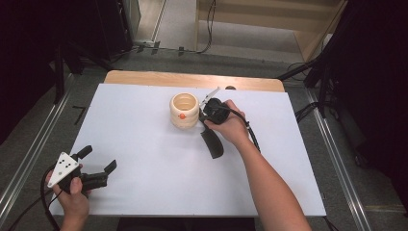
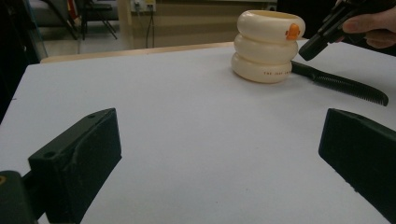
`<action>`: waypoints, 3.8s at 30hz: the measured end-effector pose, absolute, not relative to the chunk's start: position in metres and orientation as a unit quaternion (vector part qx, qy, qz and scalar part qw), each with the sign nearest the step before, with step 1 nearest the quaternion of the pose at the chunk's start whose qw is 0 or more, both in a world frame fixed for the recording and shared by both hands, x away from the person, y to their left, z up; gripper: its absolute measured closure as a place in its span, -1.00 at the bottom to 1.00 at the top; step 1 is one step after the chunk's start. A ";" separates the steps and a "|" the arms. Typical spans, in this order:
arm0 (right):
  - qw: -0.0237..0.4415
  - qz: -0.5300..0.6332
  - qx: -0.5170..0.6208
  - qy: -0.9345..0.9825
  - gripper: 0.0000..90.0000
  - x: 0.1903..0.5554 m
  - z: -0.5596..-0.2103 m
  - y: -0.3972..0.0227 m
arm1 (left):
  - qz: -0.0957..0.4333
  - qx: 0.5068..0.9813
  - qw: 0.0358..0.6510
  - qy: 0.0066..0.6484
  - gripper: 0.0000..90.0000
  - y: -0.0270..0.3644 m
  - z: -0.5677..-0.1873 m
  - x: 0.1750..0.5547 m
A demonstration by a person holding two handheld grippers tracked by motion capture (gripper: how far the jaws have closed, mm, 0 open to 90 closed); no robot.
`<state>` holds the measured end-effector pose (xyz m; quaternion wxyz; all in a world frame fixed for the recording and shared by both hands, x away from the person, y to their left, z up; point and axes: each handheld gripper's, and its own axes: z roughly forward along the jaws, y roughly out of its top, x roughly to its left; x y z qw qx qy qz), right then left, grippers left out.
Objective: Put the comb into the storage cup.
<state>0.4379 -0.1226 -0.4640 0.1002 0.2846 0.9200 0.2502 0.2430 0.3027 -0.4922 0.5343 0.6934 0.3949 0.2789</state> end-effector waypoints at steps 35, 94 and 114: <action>0.101 0.227 0.315 0.916 0.96 0.451 -0.482 -0.121 | 0.279 0.696 0.532 0.393 -1.00 0.302 -0.492 0.243; 0.098 0.207 0.398 0.888 0.96 0.471 -0.486 -0.189 | 0.280 0.699 0.530 0.391 -1.00 0.300 -0.493 0.243; 0.108 0.216 0.368 0.898 0.96 0.463 -0.468 -0.207 | 0.281 0.700 0.528 0.391 -1.00 0.300 -0.493 0.243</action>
